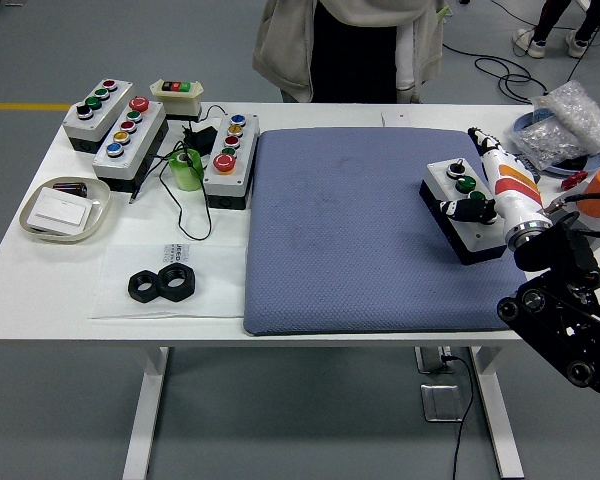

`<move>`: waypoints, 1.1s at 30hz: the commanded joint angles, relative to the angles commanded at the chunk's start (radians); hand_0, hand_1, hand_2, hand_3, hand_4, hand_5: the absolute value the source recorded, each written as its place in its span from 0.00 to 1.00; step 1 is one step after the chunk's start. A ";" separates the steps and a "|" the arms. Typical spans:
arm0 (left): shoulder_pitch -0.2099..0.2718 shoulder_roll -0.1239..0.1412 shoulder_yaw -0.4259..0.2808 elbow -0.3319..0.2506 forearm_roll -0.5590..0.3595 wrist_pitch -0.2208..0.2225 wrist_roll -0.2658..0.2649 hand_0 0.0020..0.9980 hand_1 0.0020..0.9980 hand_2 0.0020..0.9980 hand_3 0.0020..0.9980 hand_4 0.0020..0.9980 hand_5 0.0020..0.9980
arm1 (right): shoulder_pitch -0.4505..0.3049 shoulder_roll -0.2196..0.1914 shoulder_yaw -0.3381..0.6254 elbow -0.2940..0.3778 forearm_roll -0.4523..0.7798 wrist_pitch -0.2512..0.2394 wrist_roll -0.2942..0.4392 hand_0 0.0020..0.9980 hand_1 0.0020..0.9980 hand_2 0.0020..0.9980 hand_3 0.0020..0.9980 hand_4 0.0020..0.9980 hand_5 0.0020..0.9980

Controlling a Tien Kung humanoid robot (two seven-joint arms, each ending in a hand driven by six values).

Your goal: Pick up the button,place it on the desk,press the button,press the button

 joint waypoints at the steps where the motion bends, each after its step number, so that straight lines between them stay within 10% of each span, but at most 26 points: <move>1: 0.000 0.000 0.000 0.000 0.000 0.000 0.000 0.69 0.67 0.78 0.81 0.74 1.00 | 0.001 0.001 -0.001 -0.003 0.000 0.001 -0.001 1.00 0.94 1.00 1.00 0.96 0.15; 33: -0.005 0.000 -0.001 -0.002 0.006 0.003 0.002 0.69 0.67 0.77 0.81 0.74 1.00 | 0.131 0.070 -0.048 -0.315 0.042 0.154 -0.100 0.77 0.62 0.65 0.86 0.95 0.14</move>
